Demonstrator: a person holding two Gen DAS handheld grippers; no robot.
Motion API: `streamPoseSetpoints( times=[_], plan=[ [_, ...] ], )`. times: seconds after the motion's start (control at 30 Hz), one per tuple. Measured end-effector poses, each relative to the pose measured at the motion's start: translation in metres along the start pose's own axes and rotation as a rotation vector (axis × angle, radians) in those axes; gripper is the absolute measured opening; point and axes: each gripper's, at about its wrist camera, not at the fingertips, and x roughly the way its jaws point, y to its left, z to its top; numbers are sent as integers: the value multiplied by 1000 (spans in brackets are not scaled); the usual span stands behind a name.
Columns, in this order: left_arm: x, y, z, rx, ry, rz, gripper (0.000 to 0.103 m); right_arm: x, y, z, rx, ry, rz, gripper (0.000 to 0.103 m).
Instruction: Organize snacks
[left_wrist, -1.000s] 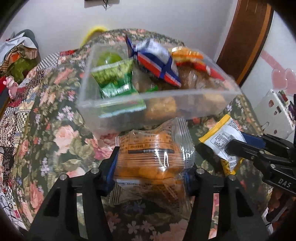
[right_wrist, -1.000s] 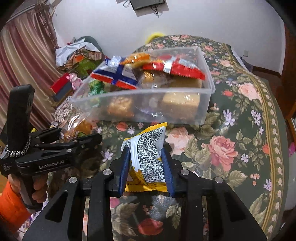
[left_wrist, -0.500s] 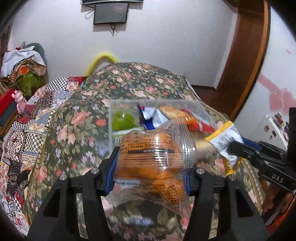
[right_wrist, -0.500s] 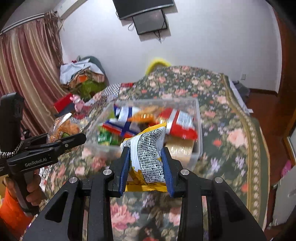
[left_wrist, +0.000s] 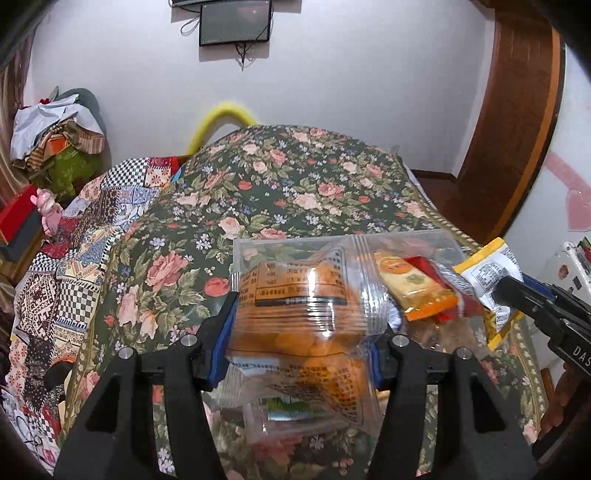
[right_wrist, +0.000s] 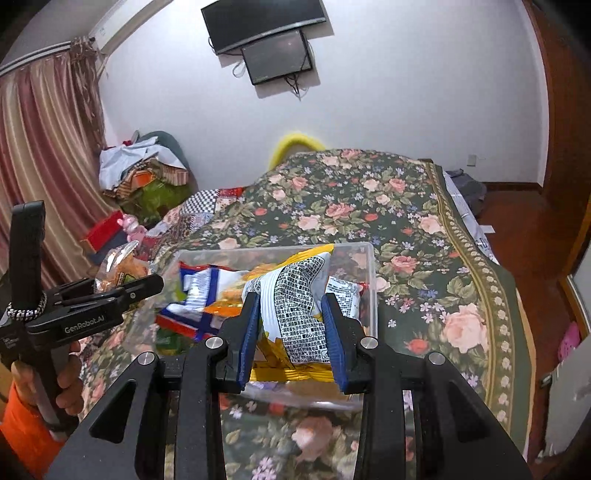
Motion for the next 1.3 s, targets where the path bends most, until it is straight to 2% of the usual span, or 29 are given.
streamPoseSetpoints(
  times=[0.1,0.2,0.33,0.53,0.57,0.73,0.9,1.1,1.3],
  plan=[
    [16,-4,-5,16,30,3,57,15,-2,-3,2,29,-4,31],
    [19,-13,-11,76,0,40,57,27,-3,-8,0,61,-6,31],
    [21,-18,-15,106,-1,60,60,30,-4,-15,0,78,-11,32],
    [13,-15,-19,105,22,44,90,27,-5,-19,-8,118,-37,41],
    [10,-16,-19,106,18,40,91,26,-4,-19,-14,121,-48,44],
    [-9,-21,-26,148,5,39,91,8,0,-14,-38,87,-85,70],
    [-32,-18,-25,118,-20,15,91,-14,5,-8,-44,46,-81,71],
    [-54,-10,-14,63,-56,24,91,-45,13,-2,-25,-14,-44,74],
    [-106,-1,-11,-21,-172,-22,92,-82,22,1,-22,-94,-33,74]
  ],
)
